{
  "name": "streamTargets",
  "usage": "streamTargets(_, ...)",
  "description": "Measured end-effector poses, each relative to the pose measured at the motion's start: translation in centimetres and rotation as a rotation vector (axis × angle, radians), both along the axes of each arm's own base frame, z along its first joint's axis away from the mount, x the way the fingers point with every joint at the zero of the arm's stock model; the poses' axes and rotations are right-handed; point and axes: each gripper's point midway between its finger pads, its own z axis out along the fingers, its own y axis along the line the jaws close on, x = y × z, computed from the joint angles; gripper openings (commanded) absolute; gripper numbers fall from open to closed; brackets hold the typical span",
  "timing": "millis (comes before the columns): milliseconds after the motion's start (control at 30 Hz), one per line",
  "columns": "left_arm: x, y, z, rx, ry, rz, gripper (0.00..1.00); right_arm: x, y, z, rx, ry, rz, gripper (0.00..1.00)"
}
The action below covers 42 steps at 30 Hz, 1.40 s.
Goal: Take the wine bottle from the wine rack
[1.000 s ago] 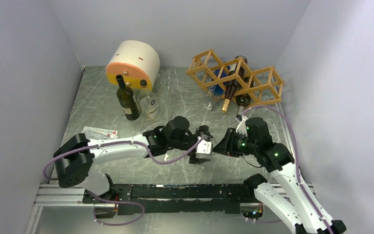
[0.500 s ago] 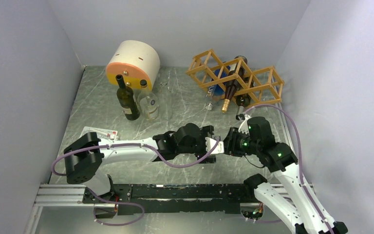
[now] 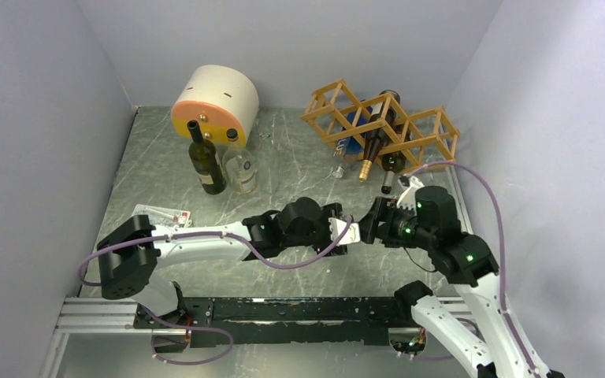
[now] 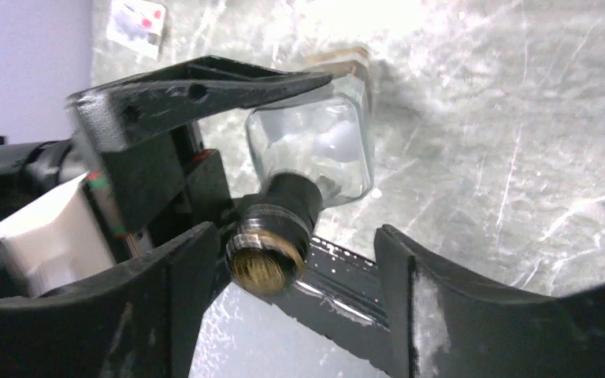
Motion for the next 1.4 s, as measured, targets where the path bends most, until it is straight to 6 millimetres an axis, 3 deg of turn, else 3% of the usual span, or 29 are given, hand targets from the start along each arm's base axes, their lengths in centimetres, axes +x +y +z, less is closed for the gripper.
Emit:
streamTargets(167, 1.1, 1.3, 1.6, -0.03, -0.01, 0.065, 0.07, 0.2, -1.0, 5.3, 0.036, -0.158, -0.05, 0.99)
streamTargets(367, 2.3, 2.9, 1.8, -0.043, 0.03, 0.139, 0.07, 0.1, -2.0, 11.9, 0.097, -0.326, -0.101, 1.0)
streamTargets(500, 3.7, 5.0, 1.8, -0.031, 0.075, 0.225, 0.07, -0.2, -2.7, 13.7, 0.11, -0.383, -0.129, 1.0)
streamTargets(667, 5.3, 8.9, 4.4, -0.097, 0.16, 0.365, 0.07, -0.4, -3.4, 13.2, 0.097, -0.398, -0.157, 1.0)
streamTargets(833, 6.5, 14.9, 9.0, -0.239, 0.195, 0.558, 0.07, -0.1, -3.6, 11.3, 0.06, -0.373, -0.163, 1.0)
streamTargets(967, 7.7, 20.5, 10.7, -0.312, 0.231, 0.749, 0.07, 0.1, -3.7, 10.6, 0.039, -0.366, -0.159, 1.0)
streamTargets(1233, 11.3, 34.6, 9.1, -0.324, 0.248, 1.287, 0.07, 0.3, -3.6, 9.7, 0.021, -0.356, -0.152, 1.0)
streamTargets(1400, 12.5, 41.5, 7.5, -0.361, 0.274, 1.556, 0.07, 0.3, -3.7, 9.7, 0.019, -0.353, -0.152, 1.0)
